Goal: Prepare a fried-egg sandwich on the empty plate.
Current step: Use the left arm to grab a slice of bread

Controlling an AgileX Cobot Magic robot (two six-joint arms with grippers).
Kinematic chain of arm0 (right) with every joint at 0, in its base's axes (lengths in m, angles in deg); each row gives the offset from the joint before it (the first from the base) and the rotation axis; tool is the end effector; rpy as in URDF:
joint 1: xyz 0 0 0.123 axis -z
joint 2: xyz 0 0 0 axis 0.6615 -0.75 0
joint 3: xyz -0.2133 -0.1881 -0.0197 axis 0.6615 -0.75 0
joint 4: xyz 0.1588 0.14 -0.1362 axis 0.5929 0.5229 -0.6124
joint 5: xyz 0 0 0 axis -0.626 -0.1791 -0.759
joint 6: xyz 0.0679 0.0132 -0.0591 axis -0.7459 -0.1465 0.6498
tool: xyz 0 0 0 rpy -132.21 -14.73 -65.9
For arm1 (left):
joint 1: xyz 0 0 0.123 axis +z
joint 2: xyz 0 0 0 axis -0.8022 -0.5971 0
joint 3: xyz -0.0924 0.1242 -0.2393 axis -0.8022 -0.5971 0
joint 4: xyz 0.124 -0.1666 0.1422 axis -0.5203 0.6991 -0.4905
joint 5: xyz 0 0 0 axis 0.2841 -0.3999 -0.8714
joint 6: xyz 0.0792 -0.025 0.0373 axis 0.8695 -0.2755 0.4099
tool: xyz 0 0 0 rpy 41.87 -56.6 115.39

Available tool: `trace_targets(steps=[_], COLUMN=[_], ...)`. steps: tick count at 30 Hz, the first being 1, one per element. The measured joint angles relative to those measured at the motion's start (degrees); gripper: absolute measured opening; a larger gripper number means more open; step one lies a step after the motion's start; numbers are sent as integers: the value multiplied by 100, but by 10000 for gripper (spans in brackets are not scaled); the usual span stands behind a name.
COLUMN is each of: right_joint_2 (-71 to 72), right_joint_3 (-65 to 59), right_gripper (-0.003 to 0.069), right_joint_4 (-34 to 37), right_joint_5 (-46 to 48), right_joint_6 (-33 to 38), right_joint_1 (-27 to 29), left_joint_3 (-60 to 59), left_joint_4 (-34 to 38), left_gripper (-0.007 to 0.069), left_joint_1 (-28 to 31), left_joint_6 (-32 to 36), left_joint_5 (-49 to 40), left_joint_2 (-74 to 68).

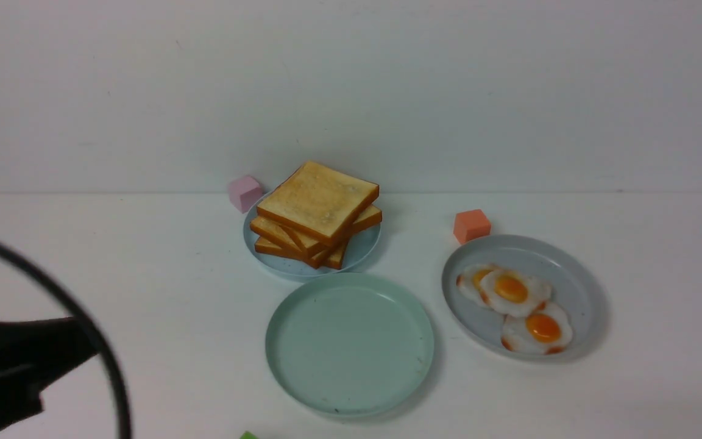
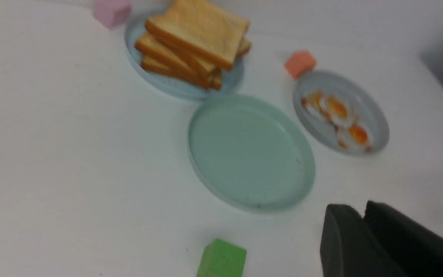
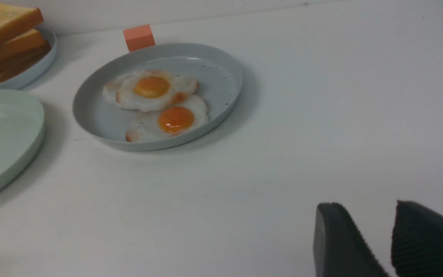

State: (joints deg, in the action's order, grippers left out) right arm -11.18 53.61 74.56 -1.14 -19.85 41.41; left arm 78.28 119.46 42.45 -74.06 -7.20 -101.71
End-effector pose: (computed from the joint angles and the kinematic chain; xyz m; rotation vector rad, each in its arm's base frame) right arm 0.0520 0.0005 0.1733 0.0654 1.8795 0.0555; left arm 0.1117 -0.0510 0.3285 0.1299 2.1093 -0.6075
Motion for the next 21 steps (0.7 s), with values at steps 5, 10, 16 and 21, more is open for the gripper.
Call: trace_targets(steps=[5, 10, 16, 21], right_joint_2=[0, 0, 0, 0], right_joint_3=[-13, -59, -59, -59], right_gripper=[241, 241, 241, 241], right_joint_4=[-294, 1507, 3205, 4081], right_joint_5=[-125, -861, -1816, -2430], right_joint_6=[-39, -1402, -2526, -2627], right_joint_1=[1, -35, -43, -55], left_joint_3=[935, 1386, 1484, 1490], left_joint_4=[-778, -1197, -1439, -1373], left_gripper=[80, 43, -13, -13], left_joint_1=[-1090, -1379, -1385, -1385], left_joint_6=[-351, -999, -899, -245], left_joint_5=[-424, -701, -998, -637], left_joint_2=[-1355, -2140, -2604, -2729])
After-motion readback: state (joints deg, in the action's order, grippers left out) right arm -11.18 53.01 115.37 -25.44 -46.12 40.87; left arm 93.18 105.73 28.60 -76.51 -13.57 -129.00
